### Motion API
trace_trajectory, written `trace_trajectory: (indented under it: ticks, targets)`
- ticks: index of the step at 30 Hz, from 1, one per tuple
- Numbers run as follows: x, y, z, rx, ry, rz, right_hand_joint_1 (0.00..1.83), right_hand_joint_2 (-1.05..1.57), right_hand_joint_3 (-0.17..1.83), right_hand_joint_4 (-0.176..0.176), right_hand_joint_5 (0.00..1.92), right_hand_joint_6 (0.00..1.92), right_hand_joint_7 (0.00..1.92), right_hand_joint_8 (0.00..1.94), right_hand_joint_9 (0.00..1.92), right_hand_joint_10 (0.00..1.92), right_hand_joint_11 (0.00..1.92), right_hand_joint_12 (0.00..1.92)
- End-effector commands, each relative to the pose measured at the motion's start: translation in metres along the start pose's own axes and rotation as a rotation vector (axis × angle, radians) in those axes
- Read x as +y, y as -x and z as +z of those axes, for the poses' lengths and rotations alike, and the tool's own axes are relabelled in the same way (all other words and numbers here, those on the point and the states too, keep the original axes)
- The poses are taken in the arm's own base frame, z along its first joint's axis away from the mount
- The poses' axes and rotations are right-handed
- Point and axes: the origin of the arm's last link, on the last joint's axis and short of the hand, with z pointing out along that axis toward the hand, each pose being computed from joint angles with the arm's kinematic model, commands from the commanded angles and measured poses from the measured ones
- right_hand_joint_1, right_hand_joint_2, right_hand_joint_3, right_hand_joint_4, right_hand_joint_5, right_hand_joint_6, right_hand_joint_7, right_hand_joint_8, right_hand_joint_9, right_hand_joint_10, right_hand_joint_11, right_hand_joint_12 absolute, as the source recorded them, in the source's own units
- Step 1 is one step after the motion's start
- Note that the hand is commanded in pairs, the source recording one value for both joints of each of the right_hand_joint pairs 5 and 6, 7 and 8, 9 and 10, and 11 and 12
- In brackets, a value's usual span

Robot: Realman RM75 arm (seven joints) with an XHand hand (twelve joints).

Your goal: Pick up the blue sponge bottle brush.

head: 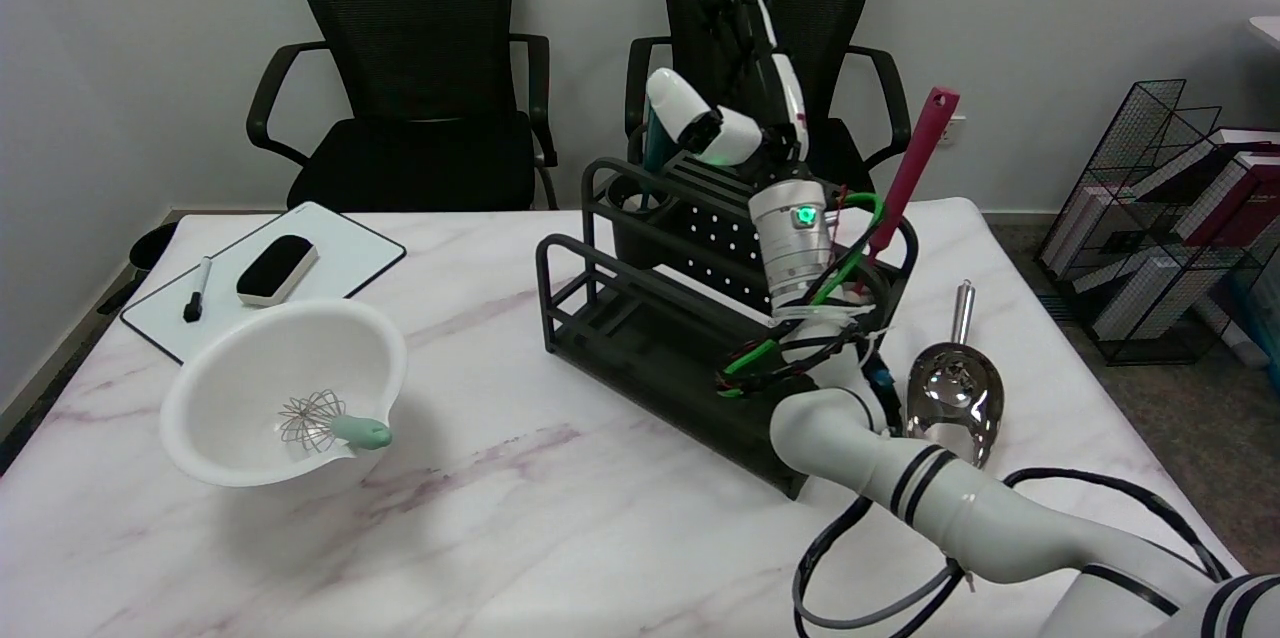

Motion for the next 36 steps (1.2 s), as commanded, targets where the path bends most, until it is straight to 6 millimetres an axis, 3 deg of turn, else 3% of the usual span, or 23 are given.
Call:
trace_trajectory:
  ticks: [1,15,21,36]
  targets:
    - [0.012,0.036,0.002,-0.007,0.029,0.047,0.97,0.10,1.19,0.000,0.00,0.00,0.15,0.15,0.17,0.17,0.00,0.00]
    - [0.007,0.034,0.001,0.025,0.050,0.124,0.96,0.23,1.10,0.000,0.22,0.22,0.14,0.14,0.09,0.09,0.00,0.00]
    - [0.018,0.030,-0.010,0.043,0.106,0.137,0.96,0.28,1.10,0.000,0.25,0.25,0.13,0.13,0.07,0.07,0.00,0.00]
    - [0.025,0.035,-0.013,0.025,0.165,0.159,0.96,0.28,1.13,0.000,0.22,0.22,0.10,0.10,0.05,0.05,0.00,0.00]
